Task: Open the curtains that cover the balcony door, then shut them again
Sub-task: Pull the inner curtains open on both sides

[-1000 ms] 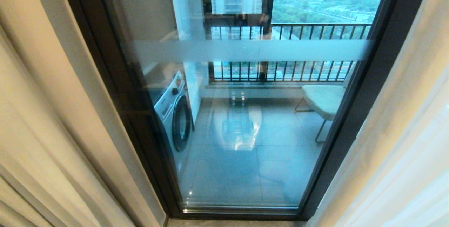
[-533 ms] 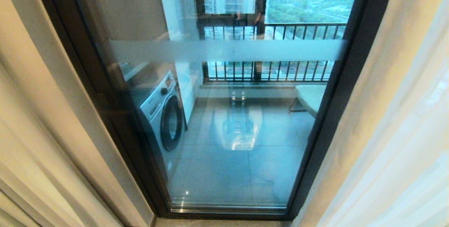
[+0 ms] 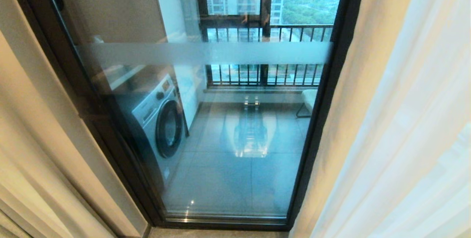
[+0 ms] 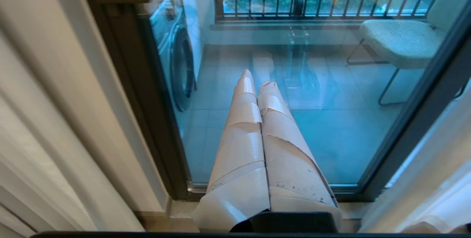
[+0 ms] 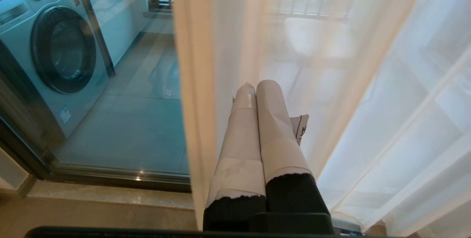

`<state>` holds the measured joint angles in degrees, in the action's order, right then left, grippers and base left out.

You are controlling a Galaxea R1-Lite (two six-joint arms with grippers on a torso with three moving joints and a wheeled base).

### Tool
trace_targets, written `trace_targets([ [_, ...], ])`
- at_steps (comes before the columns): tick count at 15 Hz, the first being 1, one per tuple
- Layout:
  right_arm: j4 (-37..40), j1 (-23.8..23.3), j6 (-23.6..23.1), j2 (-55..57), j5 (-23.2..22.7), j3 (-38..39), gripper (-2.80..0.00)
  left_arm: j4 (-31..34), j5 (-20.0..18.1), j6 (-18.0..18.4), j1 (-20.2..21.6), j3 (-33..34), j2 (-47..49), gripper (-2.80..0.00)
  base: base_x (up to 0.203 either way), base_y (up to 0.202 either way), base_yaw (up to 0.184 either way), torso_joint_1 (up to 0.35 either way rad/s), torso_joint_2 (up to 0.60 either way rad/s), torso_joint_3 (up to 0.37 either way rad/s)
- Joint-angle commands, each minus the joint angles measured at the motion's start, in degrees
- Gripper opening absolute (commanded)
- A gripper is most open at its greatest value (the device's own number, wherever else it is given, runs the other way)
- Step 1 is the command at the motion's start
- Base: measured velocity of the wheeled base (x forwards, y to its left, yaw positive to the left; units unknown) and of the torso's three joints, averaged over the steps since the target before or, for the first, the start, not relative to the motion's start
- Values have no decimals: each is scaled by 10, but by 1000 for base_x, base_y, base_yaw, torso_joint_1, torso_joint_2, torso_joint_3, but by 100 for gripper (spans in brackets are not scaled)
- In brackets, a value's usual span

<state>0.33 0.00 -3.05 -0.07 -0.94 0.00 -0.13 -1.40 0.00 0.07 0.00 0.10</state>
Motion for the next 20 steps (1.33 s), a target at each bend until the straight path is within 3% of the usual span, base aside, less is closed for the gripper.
trace_targets([
  [1,0,0,0,1,0,0,-280,0,0,0,0,0,-1,-280,0,-192,1,-1,-1,2],
  [9,0,0,0,1,0,0,-280,-1,0,0,0,0,-1,-280,0,-176,1,3,4,2],
  [20,-1,0,11,1,-6,0,-280,-1,0,0,0,0,-1,-280,0,-5,0,1,1,0],
])
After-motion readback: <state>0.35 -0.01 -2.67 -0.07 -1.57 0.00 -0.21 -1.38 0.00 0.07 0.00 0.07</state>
